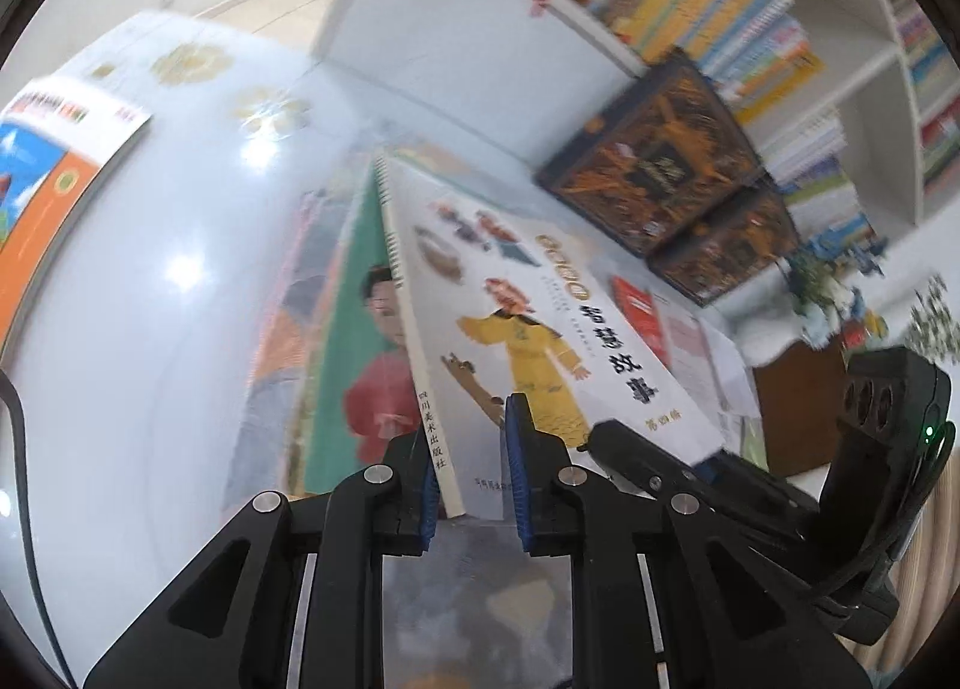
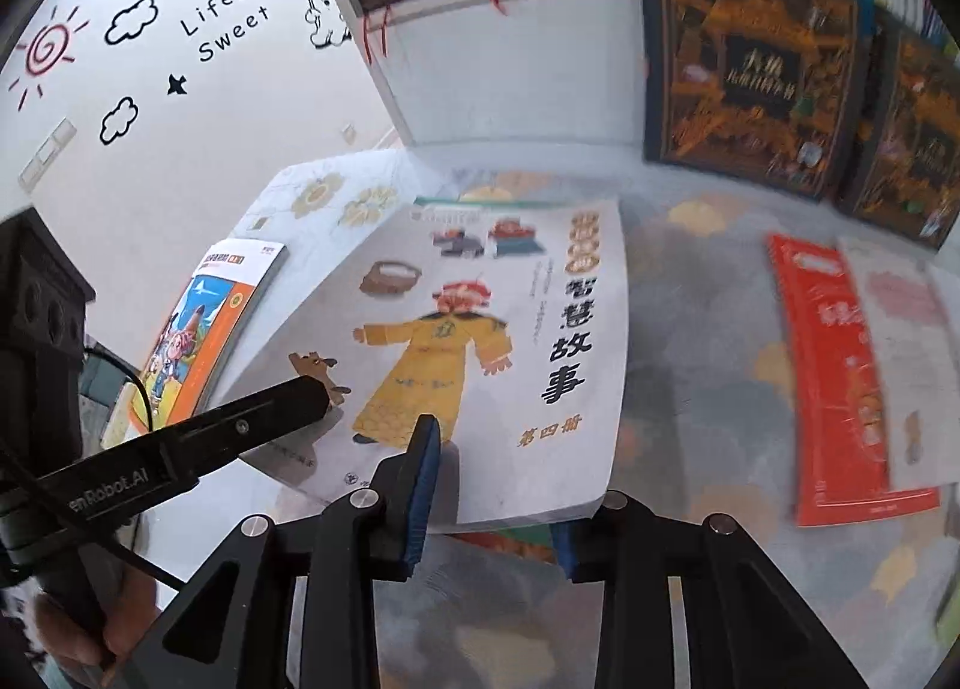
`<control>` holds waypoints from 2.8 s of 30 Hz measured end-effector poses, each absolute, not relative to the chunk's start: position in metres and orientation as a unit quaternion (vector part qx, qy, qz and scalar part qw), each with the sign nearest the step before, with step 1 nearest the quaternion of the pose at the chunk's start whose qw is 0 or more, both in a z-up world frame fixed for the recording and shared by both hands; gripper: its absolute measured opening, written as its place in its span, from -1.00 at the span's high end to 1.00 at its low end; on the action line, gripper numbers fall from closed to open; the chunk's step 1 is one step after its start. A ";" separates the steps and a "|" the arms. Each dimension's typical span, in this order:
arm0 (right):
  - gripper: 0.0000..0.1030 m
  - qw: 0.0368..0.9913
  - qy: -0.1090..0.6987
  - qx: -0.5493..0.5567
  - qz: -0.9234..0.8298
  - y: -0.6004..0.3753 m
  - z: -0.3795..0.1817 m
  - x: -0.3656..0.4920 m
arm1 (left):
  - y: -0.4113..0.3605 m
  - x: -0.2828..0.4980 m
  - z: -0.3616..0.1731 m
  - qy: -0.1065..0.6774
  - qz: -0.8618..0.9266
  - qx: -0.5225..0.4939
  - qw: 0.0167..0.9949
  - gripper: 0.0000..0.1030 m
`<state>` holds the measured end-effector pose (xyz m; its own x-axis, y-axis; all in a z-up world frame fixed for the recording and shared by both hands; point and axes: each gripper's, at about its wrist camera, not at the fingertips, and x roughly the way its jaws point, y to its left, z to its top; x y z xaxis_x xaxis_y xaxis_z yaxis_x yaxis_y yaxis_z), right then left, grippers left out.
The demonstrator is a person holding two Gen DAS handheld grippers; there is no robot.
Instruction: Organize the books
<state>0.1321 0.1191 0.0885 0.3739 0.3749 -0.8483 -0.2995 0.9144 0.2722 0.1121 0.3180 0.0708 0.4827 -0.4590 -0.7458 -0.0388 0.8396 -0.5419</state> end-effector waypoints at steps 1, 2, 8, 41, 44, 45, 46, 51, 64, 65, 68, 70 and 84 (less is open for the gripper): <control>0.26 0.819 0.534 0.037 0.206 0.121 0.081 0.134 | 0.323 0.112 0.066 0.498 -0.115 -0.258 0.820 0.67; 0.24 0.806 0.553 0.039 0.208 0.123 0.071 0.136 | 0.327 0.109 0.064 0.501 -0.105 -0.261 0.818 0.67; 0.12 0.773 0.585 0.061 0.236 0.101 0.051 0.105 | 0.337 0.071 0.068 0.503 -0.066 -0.250 0.825 0.59; -0.02 0.778 0.568 0.239 -0.122 -0.408 0.048 -0.020 | -0.172 0.066 0.031 0.590 -0.288 -0.089 0.749 -0.05; -0.02 0.779 0.580 0.217 -0.101 -0.404 0.039 -0.011 | -0.178 0.062 0.016 0.619 -0.296 -0.114 0.719 -0.09; -0.02 0.778 0.584 0.211 -0.096 -0.397 0.035 -0.008 | -0.179 0.058 0.014 0.618 -0.292 -0.118 0.720 -0.09; 0.01 0.779 0.586 0.207 -0.087 -0.395 0.033 -0.008 | -0.178 0.054 0.016 0.610 -0.290 -0.119 0.728 -0.09; 0.01 0.791 0.590 0.150 -0.056 -0.385 0.034 -0.015 | -0.179 0.036 0.020 0.613 -0.300 -0.114 0.722 -0.09; -0.02 0.782 0.614 0.039 0.102 -0.316 0.047 -0.055 | -0.094 -0.085 0.032 0.619 -0.244 -0.140 0.733 -0.09; -0.02 0.776 0.617 0.042 0.121 -0.305 0.044 -0.056 | -0.080 -0.093 0.031 0.622 -0.229 -0.152 0.733 -0.09; -0.02 0.769 0.616 0.038 0.164 -0.275 0.039 -0.058 | -0.045 -0.109 0.023 0.630 -0.185 -0.190 0.730 -0.09; -0.01 0.771 0.610 0.033 0.179 -0.262 0.038 -0.058 | -0.025 -0.114 0.021 0.623 -0.164 -0.221 0.732 -0.09; 0.38 0.798 0.586 0.002 0.142 -0.258 0.040 -0.075 | -0.023 -0.119 0.020 0.593 -0.120 -0.186 0.774 0.53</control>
